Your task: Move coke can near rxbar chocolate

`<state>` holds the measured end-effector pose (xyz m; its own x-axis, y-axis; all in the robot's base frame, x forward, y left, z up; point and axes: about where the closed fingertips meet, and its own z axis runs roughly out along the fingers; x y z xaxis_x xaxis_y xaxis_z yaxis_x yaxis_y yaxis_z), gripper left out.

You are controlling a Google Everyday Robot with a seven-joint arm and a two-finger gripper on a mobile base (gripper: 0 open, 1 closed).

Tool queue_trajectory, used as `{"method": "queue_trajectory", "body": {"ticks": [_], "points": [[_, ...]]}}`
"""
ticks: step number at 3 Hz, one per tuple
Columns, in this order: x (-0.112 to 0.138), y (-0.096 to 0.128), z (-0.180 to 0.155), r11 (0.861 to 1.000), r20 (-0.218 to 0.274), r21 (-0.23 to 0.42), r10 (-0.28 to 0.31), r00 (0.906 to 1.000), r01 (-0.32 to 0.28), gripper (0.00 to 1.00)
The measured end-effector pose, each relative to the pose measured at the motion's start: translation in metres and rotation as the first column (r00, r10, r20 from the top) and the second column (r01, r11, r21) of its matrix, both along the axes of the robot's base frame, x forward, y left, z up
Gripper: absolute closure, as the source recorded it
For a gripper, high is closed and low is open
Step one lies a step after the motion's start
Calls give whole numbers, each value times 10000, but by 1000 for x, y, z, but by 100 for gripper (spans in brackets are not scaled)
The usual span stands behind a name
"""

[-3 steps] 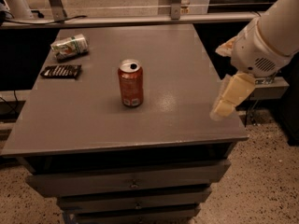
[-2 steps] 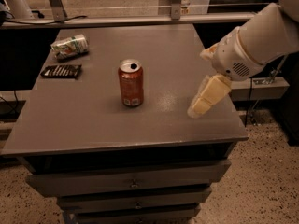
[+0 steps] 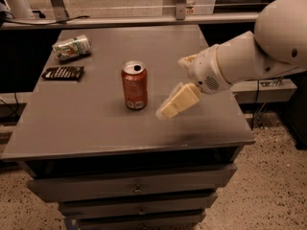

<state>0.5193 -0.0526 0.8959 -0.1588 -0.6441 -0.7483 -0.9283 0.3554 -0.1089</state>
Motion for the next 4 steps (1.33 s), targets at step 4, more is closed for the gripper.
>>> {"method": "queue_trajectory", "body": {"ticks": [4], "points": [[32,98,-26,9442,852,3143,751,9935,-984,18]]}}
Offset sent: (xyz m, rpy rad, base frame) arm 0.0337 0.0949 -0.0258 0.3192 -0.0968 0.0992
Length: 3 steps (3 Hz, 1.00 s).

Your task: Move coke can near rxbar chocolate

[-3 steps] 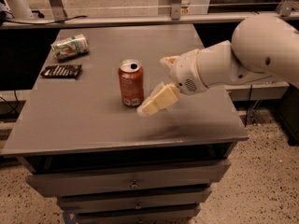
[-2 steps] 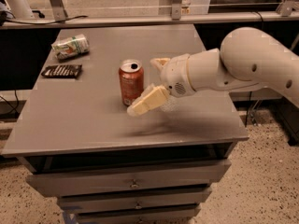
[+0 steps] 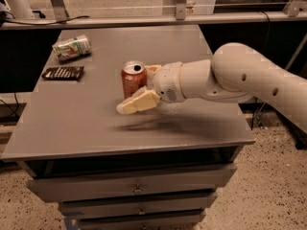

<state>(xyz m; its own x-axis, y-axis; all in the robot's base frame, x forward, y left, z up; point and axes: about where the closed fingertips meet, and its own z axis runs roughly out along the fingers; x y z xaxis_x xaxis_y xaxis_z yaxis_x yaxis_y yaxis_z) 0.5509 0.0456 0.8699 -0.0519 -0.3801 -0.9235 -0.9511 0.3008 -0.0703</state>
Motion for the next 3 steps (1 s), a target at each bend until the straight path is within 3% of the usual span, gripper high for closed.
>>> {"method": "queue_trajectory", "body": {"ticks": [2,3], "points": [[12,4,9,9977,-32,671,-120,9999,122,64],[25,3,32,9963,215,824,-244,9995,225,88]]}}
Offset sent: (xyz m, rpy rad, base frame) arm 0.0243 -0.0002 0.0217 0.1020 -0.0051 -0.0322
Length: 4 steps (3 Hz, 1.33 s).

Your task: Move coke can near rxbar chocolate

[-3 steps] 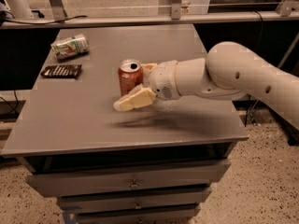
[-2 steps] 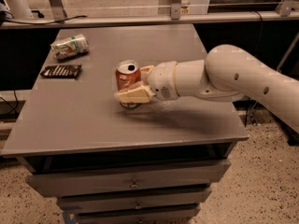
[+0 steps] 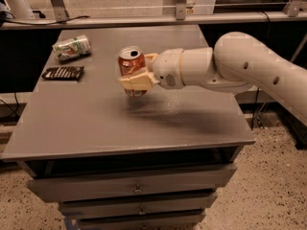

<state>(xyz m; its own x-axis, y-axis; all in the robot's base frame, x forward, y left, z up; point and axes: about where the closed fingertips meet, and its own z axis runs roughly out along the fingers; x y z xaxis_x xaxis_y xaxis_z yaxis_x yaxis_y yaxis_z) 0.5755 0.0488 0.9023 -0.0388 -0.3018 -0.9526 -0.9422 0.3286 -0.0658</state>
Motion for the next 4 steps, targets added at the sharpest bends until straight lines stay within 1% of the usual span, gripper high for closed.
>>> {"method": "queue_trajectory", "body": {"ticks": [1,2,3,4], "points": [[-1,2,1,10000,17,1,31,10000,-31,100],[-1,2,1,10000,17,1,32,10000,-32,100],[-5,4,4,9994,41,325,115,9999,-117,100],[5,36,6,9946,295,840,590,9978,-613,100]]}}
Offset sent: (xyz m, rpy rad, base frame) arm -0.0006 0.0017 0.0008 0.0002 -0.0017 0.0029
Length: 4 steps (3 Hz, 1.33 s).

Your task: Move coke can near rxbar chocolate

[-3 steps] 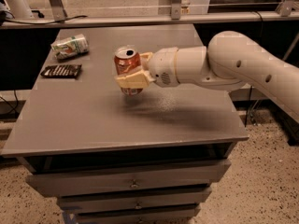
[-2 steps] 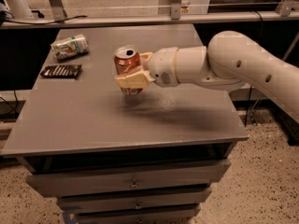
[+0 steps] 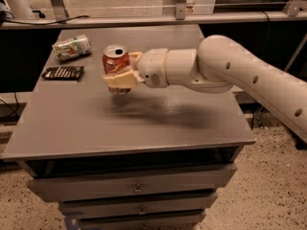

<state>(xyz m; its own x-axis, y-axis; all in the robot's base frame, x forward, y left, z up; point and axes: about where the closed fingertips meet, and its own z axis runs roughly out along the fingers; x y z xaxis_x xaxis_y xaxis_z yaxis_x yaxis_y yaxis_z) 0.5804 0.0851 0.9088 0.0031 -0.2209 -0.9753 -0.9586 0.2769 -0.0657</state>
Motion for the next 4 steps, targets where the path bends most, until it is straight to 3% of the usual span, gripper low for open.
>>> {"method": "queue_trajectory", "body": {"ticks": [2,4], "points": [[43,86,-4,9941,500,98,1072,9930,-1078,100],[92,96,2,9956,1084,-257,922,9898,-899,100]]}}
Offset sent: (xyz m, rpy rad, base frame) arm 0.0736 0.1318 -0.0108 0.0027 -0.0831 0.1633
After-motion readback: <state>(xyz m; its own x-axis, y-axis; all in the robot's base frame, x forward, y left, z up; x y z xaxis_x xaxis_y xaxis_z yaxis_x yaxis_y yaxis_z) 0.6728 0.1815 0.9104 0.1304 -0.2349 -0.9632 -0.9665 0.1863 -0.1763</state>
